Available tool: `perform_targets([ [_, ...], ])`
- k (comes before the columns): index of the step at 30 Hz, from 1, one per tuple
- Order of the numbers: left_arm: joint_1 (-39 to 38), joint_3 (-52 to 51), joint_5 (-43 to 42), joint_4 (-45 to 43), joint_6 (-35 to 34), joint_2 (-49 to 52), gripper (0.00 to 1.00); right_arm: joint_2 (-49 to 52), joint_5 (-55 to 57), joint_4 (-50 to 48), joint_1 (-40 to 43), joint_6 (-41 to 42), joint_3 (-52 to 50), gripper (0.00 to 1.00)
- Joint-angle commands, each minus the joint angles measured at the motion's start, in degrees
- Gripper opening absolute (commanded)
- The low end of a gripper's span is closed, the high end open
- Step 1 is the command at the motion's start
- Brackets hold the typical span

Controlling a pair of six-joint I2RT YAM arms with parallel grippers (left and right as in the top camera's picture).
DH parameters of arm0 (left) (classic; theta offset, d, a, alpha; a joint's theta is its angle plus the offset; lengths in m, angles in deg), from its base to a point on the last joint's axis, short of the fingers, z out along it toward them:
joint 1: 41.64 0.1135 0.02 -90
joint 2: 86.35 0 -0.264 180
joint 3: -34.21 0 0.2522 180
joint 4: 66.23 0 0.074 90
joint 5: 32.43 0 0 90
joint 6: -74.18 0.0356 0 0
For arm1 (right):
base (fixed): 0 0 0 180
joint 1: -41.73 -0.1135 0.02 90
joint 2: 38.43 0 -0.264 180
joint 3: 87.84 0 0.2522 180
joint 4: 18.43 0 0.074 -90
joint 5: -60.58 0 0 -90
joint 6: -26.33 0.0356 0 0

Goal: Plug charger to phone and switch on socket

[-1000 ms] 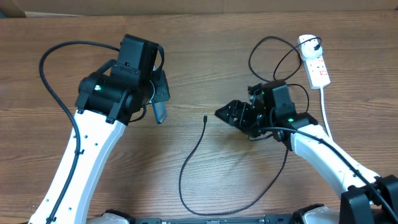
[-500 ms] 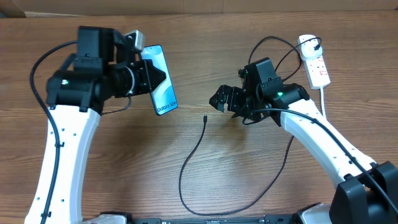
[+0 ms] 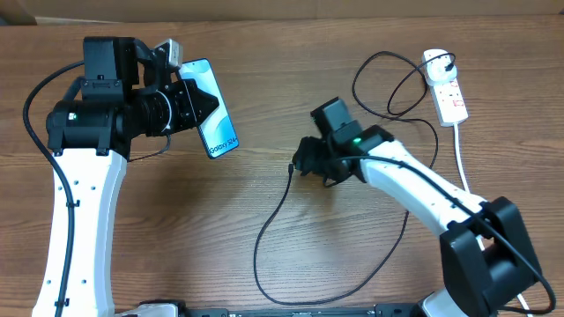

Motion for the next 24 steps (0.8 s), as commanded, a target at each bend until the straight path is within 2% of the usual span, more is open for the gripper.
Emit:
perform_targets([
  [1,0.22,0.24,0.79,0.13,-0.57,1.22,0.05,2.19,5.11,-1.55,-2.45,4.35,-0.46,0.61],
  [5,0.22,0.24,-0.52,0.09,-0.57,3.02,0.04,3.56,5.18,-2.01,-3.02,4.55,-0.46,0.57],
  [8,0.24,0.24,-1.22,0.09,-0.55,4.17,0.04,3.69,5.16,-2.75,-3.02,4.57,-0.59,0.49],
  [11,0.26,0.24,-1.4,0.11,-0.48,4.42,0.04,4.0,5.14,-5.42,-3.02,4.9,-2.25,0.47],
  [13,0.26,0.24,-1.38,0.15,0.31,4.42,0.04,4.0,4.17,-7.61,-3.02,6.03,-3.89,0.41],
  [22,0.26,0.24,-1.42,0.15,0.26,4.42,0.04,4.11,0.76,-14.45,-3.04,6.08,-7.63,0.38],
  [24,0.26,0.24,-1.68,0.15,0.26,4.42,0.04,4.59,0.74,-14.84,-3.39,7.54,-7.63,0.33],
])
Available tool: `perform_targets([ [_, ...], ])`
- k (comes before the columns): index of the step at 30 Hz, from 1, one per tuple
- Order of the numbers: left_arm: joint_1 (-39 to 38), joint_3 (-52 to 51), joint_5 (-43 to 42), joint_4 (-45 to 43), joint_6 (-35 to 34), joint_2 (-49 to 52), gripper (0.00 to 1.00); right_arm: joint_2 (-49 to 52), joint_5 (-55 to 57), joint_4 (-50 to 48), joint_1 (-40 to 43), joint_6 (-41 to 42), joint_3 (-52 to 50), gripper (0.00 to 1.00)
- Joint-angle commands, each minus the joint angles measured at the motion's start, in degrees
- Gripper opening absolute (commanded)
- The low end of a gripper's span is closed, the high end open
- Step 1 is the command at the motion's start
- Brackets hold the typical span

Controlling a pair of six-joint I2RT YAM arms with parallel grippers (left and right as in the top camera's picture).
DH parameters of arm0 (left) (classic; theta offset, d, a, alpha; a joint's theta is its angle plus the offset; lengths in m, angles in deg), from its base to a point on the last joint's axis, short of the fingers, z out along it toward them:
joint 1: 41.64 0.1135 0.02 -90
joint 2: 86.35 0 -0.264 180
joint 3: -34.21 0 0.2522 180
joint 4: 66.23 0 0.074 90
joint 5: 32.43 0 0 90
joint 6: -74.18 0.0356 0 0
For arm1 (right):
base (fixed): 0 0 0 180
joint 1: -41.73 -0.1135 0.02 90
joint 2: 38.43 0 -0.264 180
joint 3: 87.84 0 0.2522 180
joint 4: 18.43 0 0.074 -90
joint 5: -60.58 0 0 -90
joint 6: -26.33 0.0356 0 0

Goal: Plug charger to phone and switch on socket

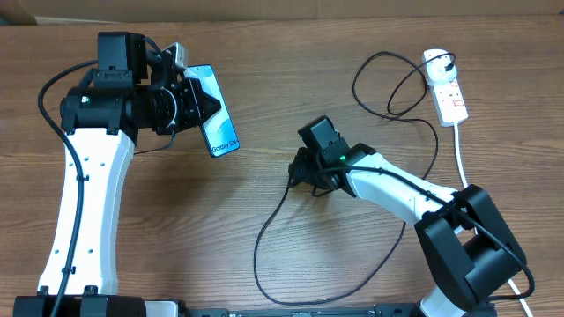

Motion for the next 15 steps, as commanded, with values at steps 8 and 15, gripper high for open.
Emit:
perform_targets([
  [8,0.26,0.33,-2.01,-0.24,0.22,-0.37,0.04,4.24,-2.29,-3.8,-1.49,1.84,-0.31,0.33],
  [15,0.26,0.33,-2.01,-0.24,0.22,-0.37,0.04,4.26,-2.69,-3.8,-1.53,2.01,-0.31,0.25],
])
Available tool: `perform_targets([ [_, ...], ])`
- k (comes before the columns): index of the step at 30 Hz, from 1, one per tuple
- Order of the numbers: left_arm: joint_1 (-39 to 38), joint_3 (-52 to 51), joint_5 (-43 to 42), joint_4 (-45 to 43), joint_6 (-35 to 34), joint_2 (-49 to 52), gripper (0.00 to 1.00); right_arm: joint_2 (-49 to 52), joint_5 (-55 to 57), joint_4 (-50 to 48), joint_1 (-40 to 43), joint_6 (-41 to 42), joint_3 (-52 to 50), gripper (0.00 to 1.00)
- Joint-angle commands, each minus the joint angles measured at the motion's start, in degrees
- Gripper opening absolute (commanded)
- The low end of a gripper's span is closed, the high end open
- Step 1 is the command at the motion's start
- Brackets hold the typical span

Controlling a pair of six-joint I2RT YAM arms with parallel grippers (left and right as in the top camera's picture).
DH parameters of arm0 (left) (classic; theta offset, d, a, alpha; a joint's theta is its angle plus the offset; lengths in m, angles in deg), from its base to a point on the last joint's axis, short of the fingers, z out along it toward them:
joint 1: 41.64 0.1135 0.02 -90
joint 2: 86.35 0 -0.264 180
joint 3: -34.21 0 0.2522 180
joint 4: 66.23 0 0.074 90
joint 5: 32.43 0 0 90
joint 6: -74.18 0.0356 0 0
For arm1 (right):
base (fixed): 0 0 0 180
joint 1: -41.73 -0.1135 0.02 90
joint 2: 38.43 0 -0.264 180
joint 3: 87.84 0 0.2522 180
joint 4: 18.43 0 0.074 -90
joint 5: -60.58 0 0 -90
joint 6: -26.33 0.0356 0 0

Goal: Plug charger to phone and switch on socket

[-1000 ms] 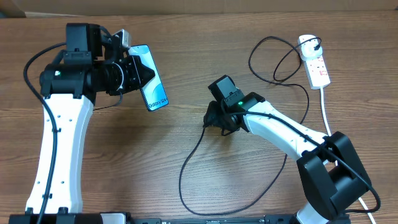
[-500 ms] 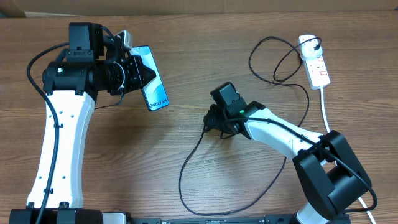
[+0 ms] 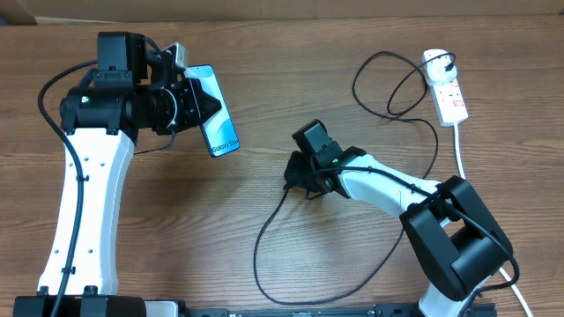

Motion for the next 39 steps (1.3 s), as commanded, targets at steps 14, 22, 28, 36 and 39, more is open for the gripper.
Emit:
perform_targets([
  [14,0.26,0.33,-1.79,0.02,0.22,-0.37,0.04,2.8,-0.55,-0.87,0.68,1.27,-0.35,0.18],
  [22,0.26,0.33,-1.79,0.22,0.22,-0.37,0.04,2.8,-1.01,-0.92,0.7,1.27,-0.37,0.15],
  [28,0.26,0.33,-1.79,0.26,0.22,-0.37,0.04,2.86,-1.18,-1.16,0.7,1.27,-0.37,0.14],
  [36,0.26,0.33,-1.79,0.66,0.22,-0.37,0.04,2.86,-1.16,-1.57,0.7,1.25,-0.37,0.08],
  [39,0.26,0.33,-1.79,0.66,0.22,-0.37,0.04,2.86,-1.18,-1.6,0.7,1.25,-0.37,0.04],
])
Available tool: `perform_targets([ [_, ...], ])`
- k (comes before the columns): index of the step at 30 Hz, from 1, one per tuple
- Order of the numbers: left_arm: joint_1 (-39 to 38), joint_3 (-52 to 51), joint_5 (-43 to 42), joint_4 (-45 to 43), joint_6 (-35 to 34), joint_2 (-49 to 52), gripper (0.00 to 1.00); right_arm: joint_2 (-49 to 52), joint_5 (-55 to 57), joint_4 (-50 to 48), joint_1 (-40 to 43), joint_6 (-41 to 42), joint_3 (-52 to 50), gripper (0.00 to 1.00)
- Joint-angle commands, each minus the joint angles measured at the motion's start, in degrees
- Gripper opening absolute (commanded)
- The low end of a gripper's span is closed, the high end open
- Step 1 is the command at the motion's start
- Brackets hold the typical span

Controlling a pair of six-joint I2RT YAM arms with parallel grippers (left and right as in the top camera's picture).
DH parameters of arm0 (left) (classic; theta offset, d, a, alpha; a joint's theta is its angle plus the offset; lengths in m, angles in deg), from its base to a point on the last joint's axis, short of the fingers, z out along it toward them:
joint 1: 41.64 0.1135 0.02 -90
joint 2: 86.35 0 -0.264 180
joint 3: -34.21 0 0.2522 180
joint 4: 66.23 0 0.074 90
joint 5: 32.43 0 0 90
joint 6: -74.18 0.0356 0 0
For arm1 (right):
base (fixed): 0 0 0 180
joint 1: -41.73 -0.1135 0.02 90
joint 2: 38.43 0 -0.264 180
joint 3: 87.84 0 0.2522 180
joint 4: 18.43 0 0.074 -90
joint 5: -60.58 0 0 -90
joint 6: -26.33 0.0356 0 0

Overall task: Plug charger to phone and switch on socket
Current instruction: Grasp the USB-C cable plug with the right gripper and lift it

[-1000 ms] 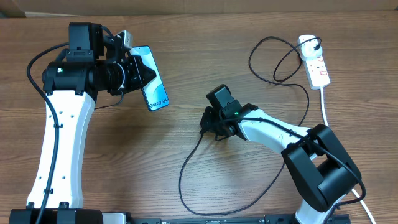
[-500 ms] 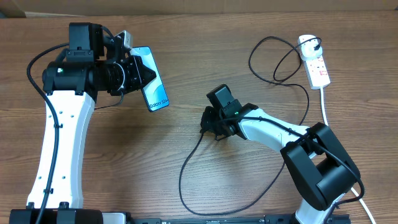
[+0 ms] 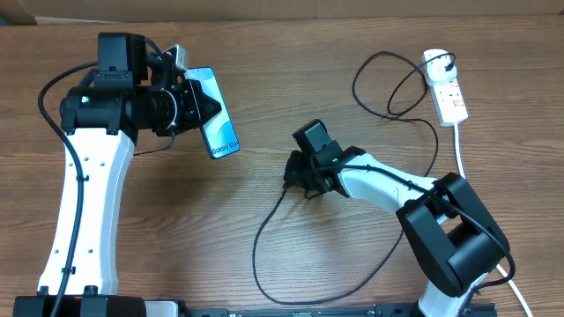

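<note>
In the overhead view my left gripper point(image 3: 201, 107) is shut on a blue-screened phone point(image 3: 219, 114), holding it tilted above the table at the left. The black charger cable point(image 3: 264, 233) loops across the wood. Its free plug end sits at my right gripper point(image 3: 288, 173), which looks shut on it near the table's middle. The cable's far end runs to a white socket strip point(image 3: 448, 88) at the far right. The strip's switch is too small to read.
A white cord point(image 3: 461, 150) leads from the socket strip toward the front right. The cable's upper loop point(image 3: 388, 84) lies left of the strip. My left arm's black lead point(image 3: 53, 88) arcs at the far left.
My right arm has shifted very slightly, its base link a little further left. The left gripper and phone stand where they were.
At first my left gripper held the phone a little lower left and my right gripper gripped the cable end near the middle. The left arm then stood further right with the phone. My right gripper has come leftward, bringing the plug nearer the phone.
</note>
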Motion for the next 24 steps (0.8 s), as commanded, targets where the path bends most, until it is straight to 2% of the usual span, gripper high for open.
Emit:
perform_targets([
  [1,0.26,0.33,-1.79,-0.22,0.22,-0.37,0.04,1.6,0.28,0.0,0.26,0.02,-0.37,0.04],
  [6,0.26,0.33,-4.74,-0.81,0.48,-0.37,0.04,0.98,-4.28,-1.07,0.33,-0.76,0.24,0.04],
  [8,0.37,0.35,-10.67,-2.89,3.1,-0.37,0.04,-1.7,-10.1,-1.03,1.2,-5.73,0.94,0.04],
  [10,0.83,0.35,-11.76,-3.39,2.73,-0.37,0.04,-3.48,-13.27,-0.98,1.77,-7.13,0.94,0.04],
  [13,3.06,0.35,-17.09,-3.8,2.86,-0.37,0.04,-8.11,-25.27,-1.01,3.52,-15.26,0.94,0.04],
  [15,4.85,0.35,-21.97,-4.28,3.06,-0.37,0.04,-11.34,-38.77,-1.05,4.98,-20.22,0.94,0.04],
  [18,5.66,0.35,-25.07,-4.39,3.02,-0.37,0.04,-12.98,-51.8,-1.29,6.08,-22.58,0.94,0.04],
  [21,5.66,0.35,-31.76,-5.53,2.56,-0.37,0.04,-13.14,-65.09,-3.67,6.12,-23.5,0.92,0.04],
  [24,5.68,0.35,-34.25,-6.6,-0.7,-0.37,0.04,-13.14,-74.6,-7.5,6.12,-22.82,0.92,0.04],
])
